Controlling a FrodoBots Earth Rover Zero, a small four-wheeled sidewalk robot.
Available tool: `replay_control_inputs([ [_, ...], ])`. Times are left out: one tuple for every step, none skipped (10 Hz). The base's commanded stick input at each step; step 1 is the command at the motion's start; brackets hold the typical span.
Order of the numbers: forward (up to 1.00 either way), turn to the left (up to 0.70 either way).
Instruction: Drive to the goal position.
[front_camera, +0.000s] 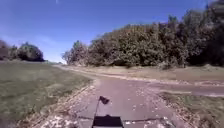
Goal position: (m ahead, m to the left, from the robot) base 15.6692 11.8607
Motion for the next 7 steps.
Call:
replay_control_inputs([
  [0.85, 0.0],
  [0.85, 0.0],
  [0.85, 0.0],
  [0.85, 0.0],
  [0.85, 0.0],
  [0.85, 0.0],
  [0.85, 0.0],
])
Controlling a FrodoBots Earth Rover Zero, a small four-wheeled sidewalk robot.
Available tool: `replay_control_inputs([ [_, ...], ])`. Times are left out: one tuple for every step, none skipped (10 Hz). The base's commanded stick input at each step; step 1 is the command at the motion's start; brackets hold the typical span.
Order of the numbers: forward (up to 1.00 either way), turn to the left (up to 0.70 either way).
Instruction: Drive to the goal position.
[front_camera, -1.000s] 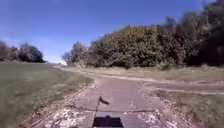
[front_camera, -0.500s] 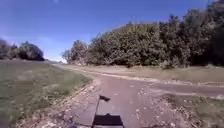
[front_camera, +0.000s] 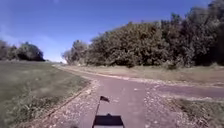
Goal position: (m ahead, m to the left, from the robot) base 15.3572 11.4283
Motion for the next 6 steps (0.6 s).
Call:
replay_control_inputs([
  [0.85, 0.0],
  [0.85, 0.0],
  [0.85, 0.0],
  [0.85, 0.0],
  [0.85, 0.0],
  [0.85, 0.0],
])
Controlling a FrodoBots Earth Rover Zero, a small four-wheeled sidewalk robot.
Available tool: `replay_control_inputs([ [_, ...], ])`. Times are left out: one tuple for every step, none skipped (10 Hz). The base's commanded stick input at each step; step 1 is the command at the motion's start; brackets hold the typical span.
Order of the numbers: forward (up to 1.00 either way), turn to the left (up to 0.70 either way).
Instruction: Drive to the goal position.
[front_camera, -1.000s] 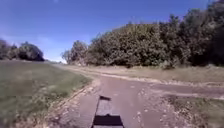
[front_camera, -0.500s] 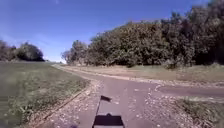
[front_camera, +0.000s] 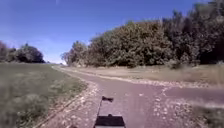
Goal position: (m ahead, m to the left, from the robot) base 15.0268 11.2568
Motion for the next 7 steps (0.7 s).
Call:
replay_control_inputs([
  [0.85, 0.0],
  [0.85, -0.22],
  [0.85, -0.28],
  [0.85, -0.33],
  [0.85, -0.33],
  [0.85, -0.32],
  [0.85, -0.2],
])
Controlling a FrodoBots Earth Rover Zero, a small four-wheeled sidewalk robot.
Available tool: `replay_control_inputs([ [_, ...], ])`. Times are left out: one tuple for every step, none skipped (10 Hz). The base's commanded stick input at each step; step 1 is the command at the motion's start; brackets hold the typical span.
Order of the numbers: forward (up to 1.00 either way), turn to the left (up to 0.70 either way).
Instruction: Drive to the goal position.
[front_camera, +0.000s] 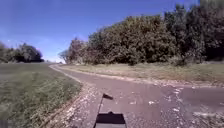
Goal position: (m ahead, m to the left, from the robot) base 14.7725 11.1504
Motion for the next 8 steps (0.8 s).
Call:
replay_control_inputs([
  [0.85, -0.07],
  [0.85, 0.0],
  [0.85, 0.0],
  [0.85, 0.0],
  [0.85, 0.0],
  [0.85, 0.0],
  [0.85, 0.0],
  [0.85, 0.0],
])
